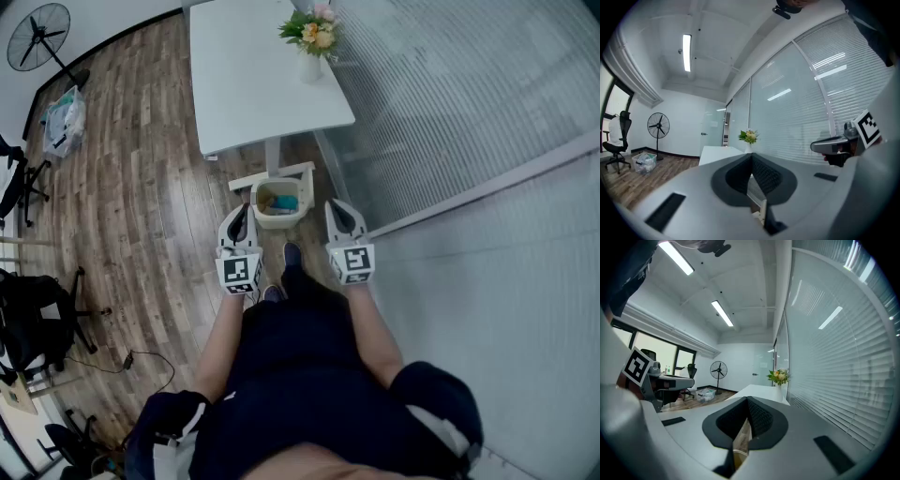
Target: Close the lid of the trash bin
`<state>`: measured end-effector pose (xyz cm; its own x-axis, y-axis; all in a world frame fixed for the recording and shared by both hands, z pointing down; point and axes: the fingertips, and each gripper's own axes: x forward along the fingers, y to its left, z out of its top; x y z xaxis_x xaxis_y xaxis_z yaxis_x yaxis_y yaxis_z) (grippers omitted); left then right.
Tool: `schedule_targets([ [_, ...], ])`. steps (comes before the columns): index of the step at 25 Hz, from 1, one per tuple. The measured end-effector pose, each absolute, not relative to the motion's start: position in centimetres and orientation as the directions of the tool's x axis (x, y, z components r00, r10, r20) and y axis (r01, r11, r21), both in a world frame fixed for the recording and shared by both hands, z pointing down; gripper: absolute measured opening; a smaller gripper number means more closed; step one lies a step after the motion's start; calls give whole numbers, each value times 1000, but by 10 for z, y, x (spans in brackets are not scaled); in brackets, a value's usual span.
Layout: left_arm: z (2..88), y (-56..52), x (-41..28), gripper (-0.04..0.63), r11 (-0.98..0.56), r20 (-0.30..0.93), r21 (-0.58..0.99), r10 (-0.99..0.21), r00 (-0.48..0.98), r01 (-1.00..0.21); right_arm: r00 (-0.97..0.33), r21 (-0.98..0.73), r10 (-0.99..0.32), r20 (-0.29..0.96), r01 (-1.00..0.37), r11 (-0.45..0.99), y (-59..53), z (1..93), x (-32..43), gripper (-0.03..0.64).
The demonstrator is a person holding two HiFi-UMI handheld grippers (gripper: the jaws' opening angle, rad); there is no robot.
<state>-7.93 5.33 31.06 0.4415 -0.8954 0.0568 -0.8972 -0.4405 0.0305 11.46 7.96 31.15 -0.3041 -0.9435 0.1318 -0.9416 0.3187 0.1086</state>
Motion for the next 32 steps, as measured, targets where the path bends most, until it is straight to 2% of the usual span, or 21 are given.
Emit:
schedule_targets([
  [9, 306, 44, -82, 6, -441, 21, 33, -897, 441, -897, -305, 100, -943, 130, -943, 318, 73, 310, 113, 2],
  [21, 309, 39, -83, 6, -438, 42, 57, -897, 441, -897, -321, 121, -942, 100, -936, 332, 68, 304, 114, 3],
  [26, 325, 35, -88, 6, -417, 65, 63, -905, 420, -907, -319, 66, -942, 106, -943, 327, 60, 322, 116, 11],
  [27, 329, 35, -88, 6, -413, 75, 65, -906, 417, -908, -322, 62, -940, 117, -942, 330, 59, 327, 118, 51],
  [28, 333, 34, -87, 6, -412, 84, 67, -905, 416, -909, -325, 59, -936, 134, -941, 334, 59, 332, 119, 178],
  [29, 337, 34, -85, 6, -412, 93, 68, -904, 417, -908, -327, 52, -933, 151, -940, 337, 59, 337, 121, 239],
  [32, 343, 31, -81, 6, -416, 109, 73, -900, 422, -906, -326, 20, -929, 175, -942, 334, 56, 347, 125, 256],
])
